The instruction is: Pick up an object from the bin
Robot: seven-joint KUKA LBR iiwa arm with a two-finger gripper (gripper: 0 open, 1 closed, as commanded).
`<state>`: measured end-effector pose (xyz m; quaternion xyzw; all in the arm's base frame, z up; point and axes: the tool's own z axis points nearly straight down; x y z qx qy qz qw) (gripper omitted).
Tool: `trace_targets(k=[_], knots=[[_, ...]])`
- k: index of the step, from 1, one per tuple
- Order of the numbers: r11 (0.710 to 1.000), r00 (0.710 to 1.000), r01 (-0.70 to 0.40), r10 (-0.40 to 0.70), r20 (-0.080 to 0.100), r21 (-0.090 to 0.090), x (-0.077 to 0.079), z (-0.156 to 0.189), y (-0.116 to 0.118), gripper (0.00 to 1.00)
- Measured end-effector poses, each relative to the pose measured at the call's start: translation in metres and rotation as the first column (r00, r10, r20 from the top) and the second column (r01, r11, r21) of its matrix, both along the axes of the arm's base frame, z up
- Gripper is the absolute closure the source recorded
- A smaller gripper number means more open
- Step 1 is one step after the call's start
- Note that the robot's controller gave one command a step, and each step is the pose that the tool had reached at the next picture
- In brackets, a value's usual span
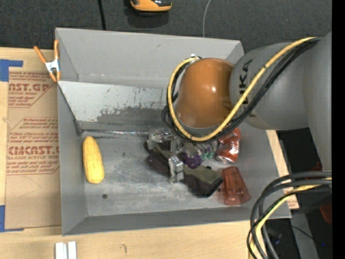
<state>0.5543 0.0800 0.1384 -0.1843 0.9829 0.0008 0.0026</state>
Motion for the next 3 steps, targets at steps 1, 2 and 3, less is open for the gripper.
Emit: trace_targets(k=[1, 2, 3], knots=[[0.967, 0.967, 0.256, -0.256, -0.009, -0.003, -0.001, -0.027, -0.015, 0.00], [0.996, 0.996, 0.094, -0.094, -0.003, -0.001, 0.019, -0.029, -0.048, 0.00], [0.968, 0.968, 0.251, -0.251, -0.005, 0.002, 0.033, -0.066, -0.095, 1.00]])
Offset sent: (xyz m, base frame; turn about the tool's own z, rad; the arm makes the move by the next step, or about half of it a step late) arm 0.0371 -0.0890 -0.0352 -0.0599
